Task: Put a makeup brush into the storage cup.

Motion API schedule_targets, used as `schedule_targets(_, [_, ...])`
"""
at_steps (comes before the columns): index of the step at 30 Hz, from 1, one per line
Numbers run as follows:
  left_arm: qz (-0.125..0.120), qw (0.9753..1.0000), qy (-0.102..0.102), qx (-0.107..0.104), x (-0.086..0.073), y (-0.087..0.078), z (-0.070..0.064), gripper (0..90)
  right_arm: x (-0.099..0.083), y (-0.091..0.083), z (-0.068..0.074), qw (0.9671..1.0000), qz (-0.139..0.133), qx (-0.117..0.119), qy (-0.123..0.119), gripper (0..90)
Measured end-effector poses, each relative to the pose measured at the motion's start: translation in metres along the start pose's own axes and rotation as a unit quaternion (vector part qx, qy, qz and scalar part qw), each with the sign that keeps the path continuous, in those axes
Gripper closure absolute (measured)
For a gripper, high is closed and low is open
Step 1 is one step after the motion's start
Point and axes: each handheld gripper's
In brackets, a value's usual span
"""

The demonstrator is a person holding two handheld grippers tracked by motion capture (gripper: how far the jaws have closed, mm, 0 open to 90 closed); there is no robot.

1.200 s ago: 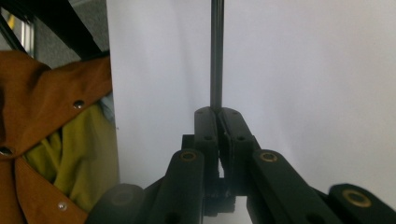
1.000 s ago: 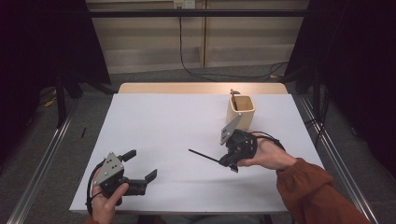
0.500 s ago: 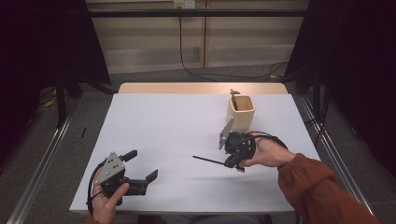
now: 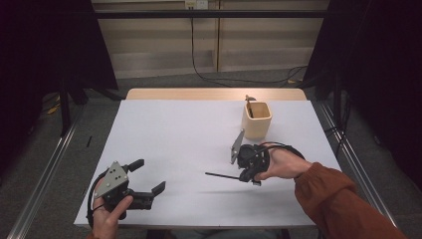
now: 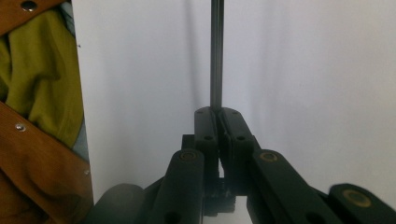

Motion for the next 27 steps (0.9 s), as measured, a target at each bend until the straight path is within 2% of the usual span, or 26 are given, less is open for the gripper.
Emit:
schedule_targets(6, [-0.013,0.9999,-0.007,0.001,0.006,-0.006,0.003,1.7,-0.003,0.001,0.001,0.9999,-0.01,0.005,0.002,86.5])
schedule_targets(11, [-0.017,0.9996,-0.011,-0.019,0.014,-0.003,0.007,1.8,-0.003,0.0,0.002,0.9999,-0.007,0.006,0.014,86.4])
schedule_targets(12, [-0.016,0.9996,-0.01,-0.022,0.015,-0.002,0.007,1.8,-0.003,0.001,0.0,0.9999,-0.011,0.007,0.008,86.5])
schedule_targets(16, [-0.018,0.999,0.0,-0.041,0.021,0.003,0.008,1.8,-0.004,0.001,-0.002,0.9998,-0.012,0.006,0.012,86.4])
schedule_targets(17, [-0.02,0.9988,-0.004,-0.045,0.022,0.004,0.007,1.8,-0.004,0.0,-0.002,0.9998,-0.013,0.008,0.012,86.4])
schedule_targets(19, [-0.023,0.9979,0.003,-0.061,0.026,0.006,0.007,1.9,-0.003,0.0,-0.002,0.9998,-0.016,0.007,0.011,86.4])
schedule_targets(22, [-0.02,0.9971,0.009,-0.072,0.028,0.01,0.003,1.7,-0.003,-0.001,0.0,0.9997,-0.016,0.007,0.014,86.4])
schedule_targets(27, [-0.016,0.9957,0.012,-0.09,0.031,0.02,-0.001,1.6,-0.002,0.001,0.002,0.9998,-0.015,0.012,0.005,86.4])
Point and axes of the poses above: each handheld gripper's, and its own axes: y roughly forward along the jaws, x roughly out of its top, z roughly to its left, and after that the axes turned 9 degrees about -z, right-handed
